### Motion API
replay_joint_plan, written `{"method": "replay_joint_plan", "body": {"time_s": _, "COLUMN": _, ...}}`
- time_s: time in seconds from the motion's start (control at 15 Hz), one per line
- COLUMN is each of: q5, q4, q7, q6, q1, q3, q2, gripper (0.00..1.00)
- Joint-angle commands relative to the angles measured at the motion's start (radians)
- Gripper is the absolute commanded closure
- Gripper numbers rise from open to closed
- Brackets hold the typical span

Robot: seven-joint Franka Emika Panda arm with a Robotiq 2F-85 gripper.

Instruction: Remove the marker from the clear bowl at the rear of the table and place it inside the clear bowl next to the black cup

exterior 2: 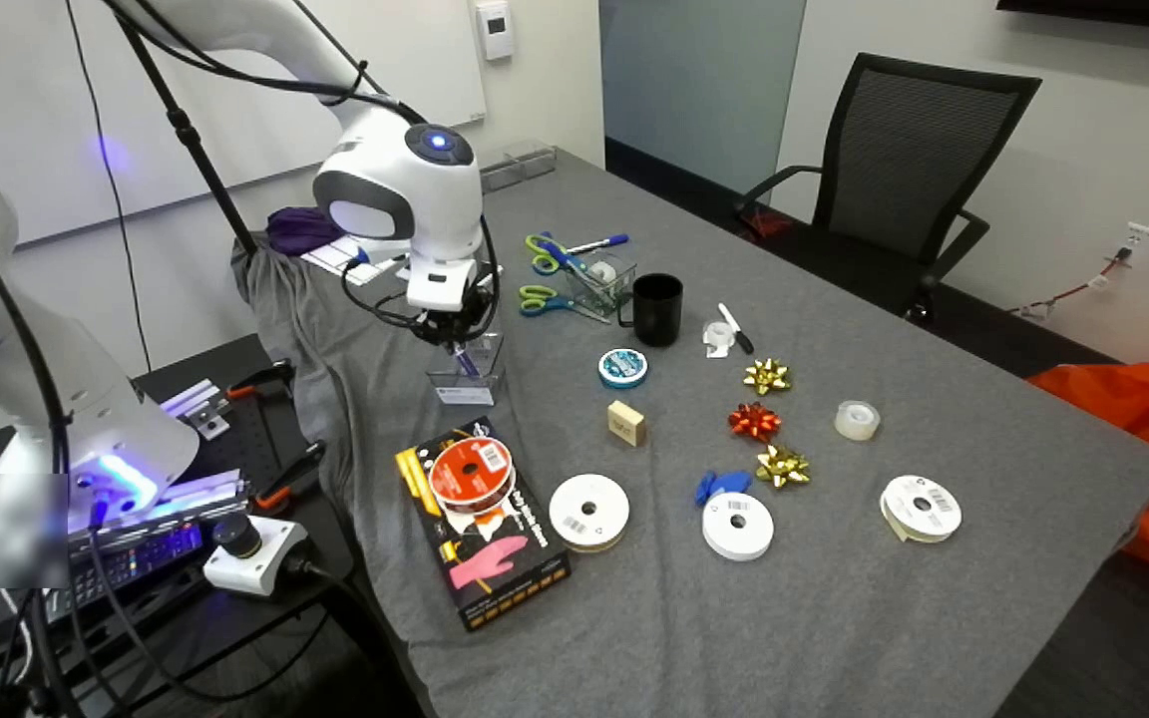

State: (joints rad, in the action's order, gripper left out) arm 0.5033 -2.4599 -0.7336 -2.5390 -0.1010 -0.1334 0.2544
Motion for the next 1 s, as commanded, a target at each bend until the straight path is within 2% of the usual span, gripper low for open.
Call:
{"method": "replay_joint_plan", "body": {"time_s": 0.0, "q5": 0.024, "q4": 0.015, "q7": -0.010, "q6": 0.152, "q1": -0.016, "q3": 0.004, "q2": -0.106, "gripper": 0.96}}
{"method": "replay_joint_plan", "body": {"time_s": 0.33, "q5": 0.085, "q4": 0.101, "q7": -0.070, "q6": 0.274, "q1": -0.007, "q3": 0.009, "q2": -0.172, "gripper": 0.96}}
{"method": "replay_joint_plan", "body": {"time_s": 0.53, "q5": 0.137, "q4": 0.160, "q7": -0.093, "q6": 0.239, "q1": 0.006, "q3": 0.021, "q2": -0.154, "gripper": 0.96}}
{"method": "replay_joint_plan", "body": {"time_s": 0.93, "q5": 0.133, "q4": 0.311, "q7": -0.009, "q6": 0.212, "q1": 0.024, "q3": 0.052, "q2": -0.040, "gripper": 0.96}}
